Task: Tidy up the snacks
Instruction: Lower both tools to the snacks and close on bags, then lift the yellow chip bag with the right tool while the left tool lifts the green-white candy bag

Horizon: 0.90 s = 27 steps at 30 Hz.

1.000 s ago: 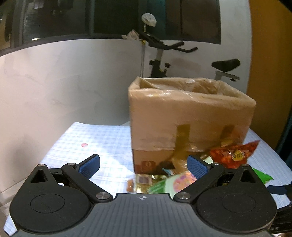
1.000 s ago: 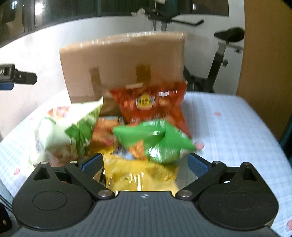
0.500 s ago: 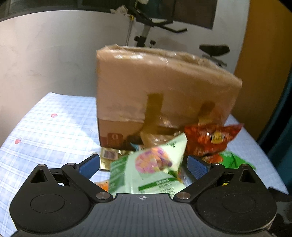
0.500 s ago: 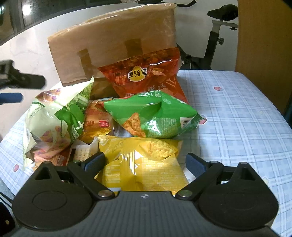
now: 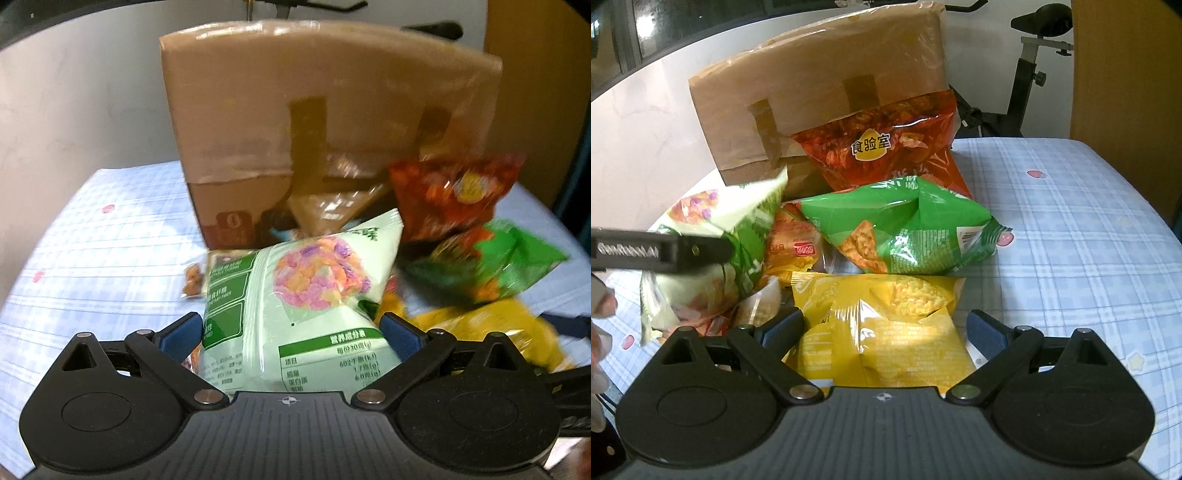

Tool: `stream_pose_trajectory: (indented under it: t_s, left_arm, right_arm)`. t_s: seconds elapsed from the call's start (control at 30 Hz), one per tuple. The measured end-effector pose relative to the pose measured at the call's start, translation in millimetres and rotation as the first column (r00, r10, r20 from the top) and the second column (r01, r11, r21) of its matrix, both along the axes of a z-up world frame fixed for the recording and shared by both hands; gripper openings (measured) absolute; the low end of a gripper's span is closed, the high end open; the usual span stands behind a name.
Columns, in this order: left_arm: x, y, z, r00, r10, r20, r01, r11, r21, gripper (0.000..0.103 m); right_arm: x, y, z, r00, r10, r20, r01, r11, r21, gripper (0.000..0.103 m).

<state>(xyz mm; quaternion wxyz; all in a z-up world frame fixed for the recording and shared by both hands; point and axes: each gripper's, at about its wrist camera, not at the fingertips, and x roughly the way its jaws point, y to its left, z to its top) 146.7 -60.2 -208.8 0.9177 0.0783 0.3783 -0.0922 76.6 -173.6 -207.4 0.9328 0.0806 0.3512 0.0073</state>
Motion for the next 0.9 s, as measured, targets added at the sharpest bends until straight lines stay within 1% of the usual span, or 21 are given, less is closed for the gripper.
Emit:
stream_pose_trajectory:
  t_s: [0.03, 0.1, 0.13, 0.17, 0.23, 0.33, 0.4, 0.53, 0.57, 0.6, 0.73, 0.9]
  left_arm:
    - [0.2, -1.5, -2.8, 1.000, 0.002, 0.006, -0.002, 1.000, 0.023, 0.103]
    - [0.1, -0.8, -2.9, 1.000, -0.001, 0.011, 0.001, 1.000, 0.029, 0.101]
    - [-0.3, 0.4, -2.4, 1.000, -0.005, 0.014, 0.004, 1.000, 0.020, 0.095]
    - [-0.8, 1.9, -1.5, 1.000, -0.010, 0.020, 0.010, 1.000, 0.007, 0.093]
    - [-3.0, 3.9, 1.5, 0.999, -0.020, 0.038, 0.020, 1.000, 0.004, 0.086]
    - [-6.8, 6.6, 7.5, 0.998, -0.030, 0.054, 0.031, 0.999, -0.020, 0.082]
    - [-8.7, 9.9, 10.6, 0.998, -0.029, 0.062, 0.032, 0.999, -0.037, 0.081]
    - [-11.2, 15.7, 13.7, 0.998, -0.018, 0.059, 0.021, 0.999, -0.048, 0.081]
    - [-12.4, 17.8, 15.0, 0.998, -0.014, 0.060, 0.017, 0.998, -0.055, 0.081]
    - [-13.4, 19.2, 16.1, 0.998, -0.010, 0.062, 0.013, 0.998, -0.061, 0.081]
    - [-19.1, 30.8, 26.7, 0.996, 0.012, 0.085, -0.005, 0.996, -0.084, 0.081]
    - [-30.9, 48.1, 47.5, 0.990, 0.051, 0.134, -0.035, 0.992, -0.119, 0.081]
  right_arm:
    - [0.0, 0.0, -0.4, 1.000, 0.000, 0.000, 0.000, 1.000, 0.001, 0.097]
    - [0.3, 0.4, -0.9, 1.000, 0.000, -0.002, 0.000, 1.000, 0.003, 0.097]
    - [0.5, 0.8, -0.9, 1.000, 0.000, -0.003, 0.000, 1.000, 0.003, 0.097]
    - [0.8, 1.2, -1.0, 1.000, 0.001, -0.004, -0.001, 1.000, 0.003, 0.097]
    - [0.8, 2.0, -1.5, 1.000, 0.001, -0.007, -0.001, 1.000, 0.005, 0.097]
    - [1.1, 2.2, -1.7, 1.000, 0.001, -0.012, -0.001, 1.000, 0.009, 0.097]
    - [2.1, 1.8, -2.3, 1.000, 0.000, -0.017, 0.000, 1.000, 0.014, 0.097]
    - [2.7, 0.3, -5.6, 0.999, 0.002, -0.032, -0.001, 0.999, 0.046, 0.096]
    - [2.3, 0.0, -6.1, 0.999, 0.005, -0.033, -0.003, 0.998, 0.055, 0.091]
    - [1.3, -0.3, -5.6, 1.000, 0.011, -0.028, -0.009, 0.998, 0.069, 0.089]
    - [-0.9, -1.1, -0.8, 1.000, 0.004, -0.023, -0.002, 0.997, 0.073, 0.082]
    - [-6.5, -2.6, 10.2, 1.000, 0.010, -0.001, -0.010, 0.996, 0.089, 0.081]
